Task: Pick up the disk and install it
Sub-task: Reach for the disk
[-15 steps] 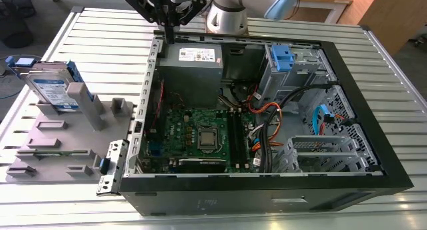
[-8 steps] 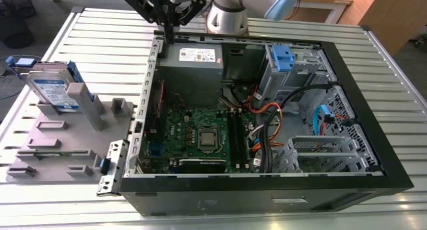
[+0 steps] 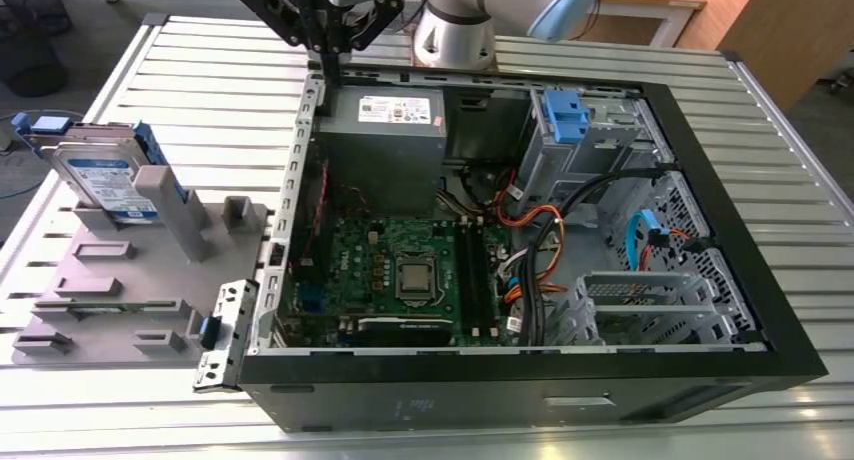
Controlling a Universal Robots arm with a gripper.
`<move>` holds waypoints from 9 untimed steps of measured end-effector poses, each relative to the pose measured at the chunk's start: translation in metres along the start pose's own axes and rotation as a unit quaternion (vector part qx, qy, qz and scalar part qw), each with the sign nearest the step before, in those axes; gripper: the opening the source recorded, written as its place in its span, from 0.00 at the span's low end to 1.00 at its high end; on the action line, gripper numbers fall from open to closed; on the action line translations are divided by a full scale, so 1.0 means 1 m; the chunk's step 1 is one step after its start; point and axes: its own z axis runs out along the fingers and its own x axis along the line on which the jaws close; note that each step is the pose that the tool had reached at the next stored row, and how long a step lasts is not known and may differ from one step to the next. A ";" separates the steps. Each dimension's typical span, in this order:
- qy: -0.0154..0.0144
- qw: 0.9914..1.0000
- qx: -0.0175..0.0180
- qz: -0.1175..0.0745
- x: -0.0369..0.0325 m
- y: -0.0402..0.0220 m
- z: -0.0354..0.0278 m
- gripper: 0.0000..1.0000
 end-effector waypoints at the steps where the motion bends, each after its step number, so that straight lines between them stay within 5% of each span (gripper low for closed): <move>1: 0.000 1.000 0.000 0.000 0.0013 -0.0001 0.0000 0.11; 9: 0.000 1.000 0.000 0.000 0.0067 -0.0005 -0.0001 0.11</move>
